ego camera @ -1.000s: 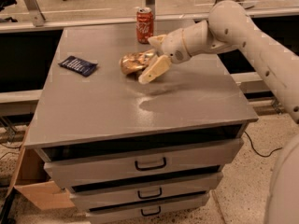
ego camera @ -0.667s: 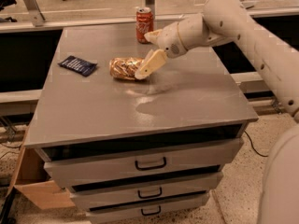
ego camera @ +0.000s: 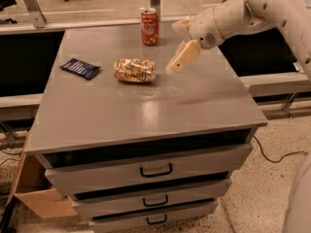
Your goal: Knock orange can over
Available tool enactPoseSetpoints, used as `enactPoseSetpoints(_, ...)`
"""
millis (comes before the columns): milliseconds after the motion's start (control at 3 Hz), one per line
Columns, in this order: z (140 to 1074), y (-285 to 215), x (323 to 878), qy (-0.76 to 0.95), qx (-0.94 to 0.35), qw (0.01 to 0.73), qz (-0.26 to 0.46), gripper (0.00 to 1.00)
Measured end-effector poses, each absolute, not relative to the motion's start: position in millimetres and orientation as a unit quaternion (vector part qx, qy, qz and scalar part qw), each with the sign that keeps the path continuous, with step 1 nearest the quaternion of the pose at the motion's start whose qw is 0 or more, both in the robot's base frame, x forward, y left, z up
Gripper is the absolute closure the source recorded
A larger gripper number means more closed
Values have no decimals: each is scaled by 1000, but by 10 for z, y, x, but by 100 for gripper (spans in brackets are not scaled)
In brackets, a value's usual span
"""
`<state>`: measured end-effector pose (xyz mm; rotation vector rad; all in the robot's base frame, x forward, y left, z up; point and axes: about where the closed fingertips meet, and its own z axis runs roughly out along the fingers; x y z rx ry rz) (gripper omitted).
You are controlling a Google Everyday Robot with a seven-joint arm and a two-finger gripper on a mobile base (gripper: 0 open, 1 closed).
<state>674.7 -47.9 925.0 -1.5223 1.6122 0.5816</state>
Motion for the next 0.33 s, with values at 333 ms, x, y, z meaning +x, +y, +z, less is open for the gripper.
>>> enactPoseSetpoints(333, 9220, -433, 6723, 639, -609, 406, 237, 0)
